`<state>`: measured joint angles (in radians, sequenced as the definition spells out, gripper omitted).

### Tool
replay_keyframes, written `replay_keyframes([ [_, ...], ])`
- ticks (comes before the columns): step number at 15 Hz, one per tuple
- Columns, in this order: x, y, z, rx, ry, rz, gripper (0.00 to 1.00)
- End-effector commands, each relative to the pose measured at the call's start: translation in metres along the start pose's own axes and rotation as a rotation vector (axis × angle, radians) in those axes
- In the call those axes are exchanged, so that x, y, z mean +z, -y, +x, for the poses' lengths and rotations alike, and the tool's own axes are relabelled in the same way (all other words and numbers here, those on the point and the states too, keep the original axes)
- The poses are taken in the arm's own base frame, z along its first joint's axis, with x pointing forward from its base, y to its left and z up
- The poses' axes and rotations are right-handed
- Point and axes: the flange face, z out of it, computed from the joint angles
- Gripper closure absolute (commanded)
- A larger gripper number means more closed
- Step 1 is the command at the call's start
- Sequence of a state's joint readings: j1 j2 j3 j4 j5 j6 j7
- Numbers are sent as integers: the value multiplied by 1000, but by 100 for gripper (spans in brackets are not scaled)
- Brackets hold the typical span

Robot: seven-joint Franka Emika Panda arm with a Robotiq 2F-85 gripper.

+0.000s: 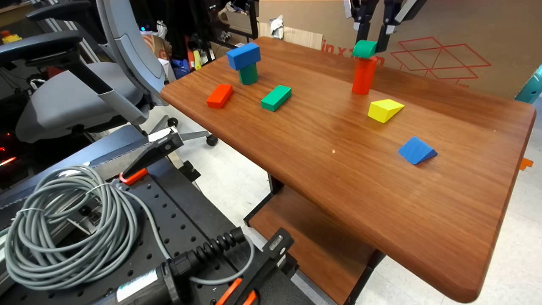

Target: Put the semi cylinder on top of the orange cylinder

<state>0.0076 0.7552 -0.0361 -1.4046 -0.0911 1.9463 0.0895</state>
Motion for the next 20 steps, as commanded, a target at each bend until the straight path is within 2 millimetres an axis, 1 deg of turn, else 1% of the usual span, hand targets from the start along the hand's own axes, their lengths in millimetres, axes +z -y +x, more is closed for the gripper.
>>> replay_keyframes([
  [1,-5,5,5,-3,7,-3,92],
  [6,-10,0,8,6,0,-3,92],
  [7,-9,0,9,7,1,-8,88],
  [8,-9,0,10,7,1,-11,65],
  [9,-8,1,10,6,2,-12,58],
  [10,-6,1,10,4,6,-13,54],
  [13,2,1,10,3,18,-24,58],
  [14,4,1,10,4,22,-26,55],
  [15,5,1,9,3,26,-26,40],
  [16,4,1,7,-1,30,-23,31],
  [17,2,1,6,-4,29,-21,25],
  [18,-5,1,1,-11,25,-19,17],
  [20,-24,1,-10,-29,-3,-16,4],
])
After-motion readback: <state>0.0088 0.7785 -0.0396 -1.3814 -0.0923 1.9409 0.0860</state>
